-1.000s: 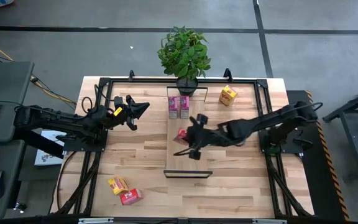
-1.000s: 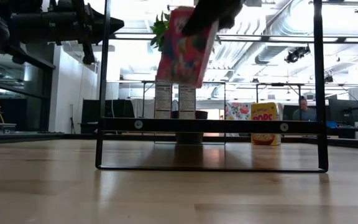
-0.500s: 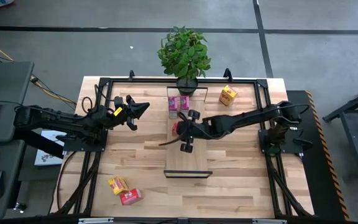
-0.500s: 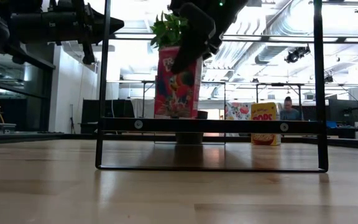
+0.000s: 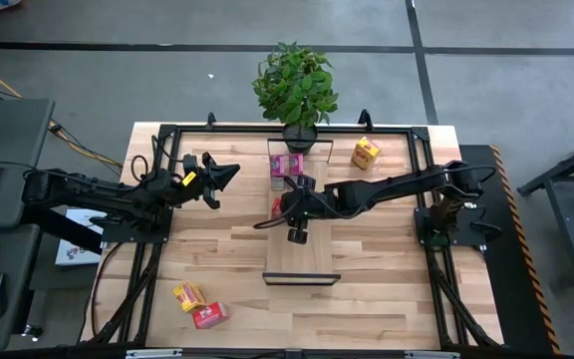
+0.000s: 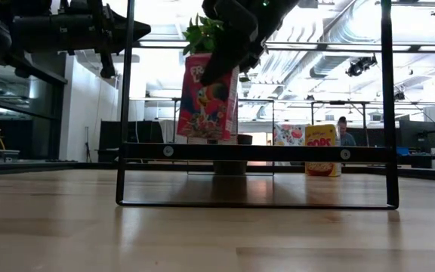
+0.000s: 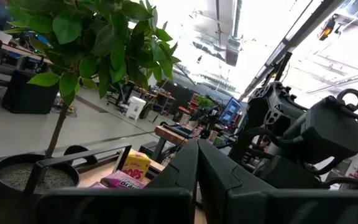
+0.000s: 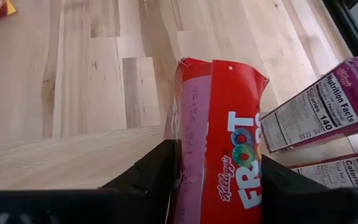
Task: Stack cereal on shelf
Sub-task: Put the right red cereal box on the shelf
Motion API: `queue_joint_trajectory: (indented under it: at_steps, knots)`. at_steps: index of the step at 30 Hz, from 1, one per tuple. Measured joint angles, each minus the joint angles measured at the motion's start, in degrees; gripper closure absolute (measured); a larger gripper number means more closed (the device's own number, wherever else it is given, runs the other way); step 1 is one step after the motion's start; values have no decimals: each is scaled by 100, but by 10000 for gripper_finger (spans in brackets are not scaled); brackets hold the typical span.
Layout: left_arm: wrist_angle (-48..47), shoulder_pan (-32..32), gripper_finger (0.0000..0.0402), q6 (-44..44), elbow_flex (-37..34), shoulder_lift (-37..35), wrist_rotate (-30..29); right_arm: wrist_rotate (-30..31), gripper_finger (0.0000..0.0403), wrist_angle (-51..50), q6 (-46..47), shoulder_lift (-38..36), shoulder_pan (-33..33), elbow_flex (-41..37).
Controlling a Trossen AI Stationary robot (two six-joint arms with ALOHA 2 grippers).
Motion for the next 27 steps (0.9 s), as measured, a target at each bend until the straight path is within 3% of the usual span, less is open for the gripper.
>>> queue_joint_trajectory:
  at_steps: [11, 17, 27]
  knots:
    - [0, 0, 402, 0, 0, 0, 0, 119, 170, 165, -7, 0, -50, 0]
    - [0, 0, 401, 0, 0, -1, 0, 146, 163, 162, -165, -60, -50, -4]
    - [-22, 0, 401, 0, 0, -1, 0, 406, 163, -360, -167, -868, -5, -8]
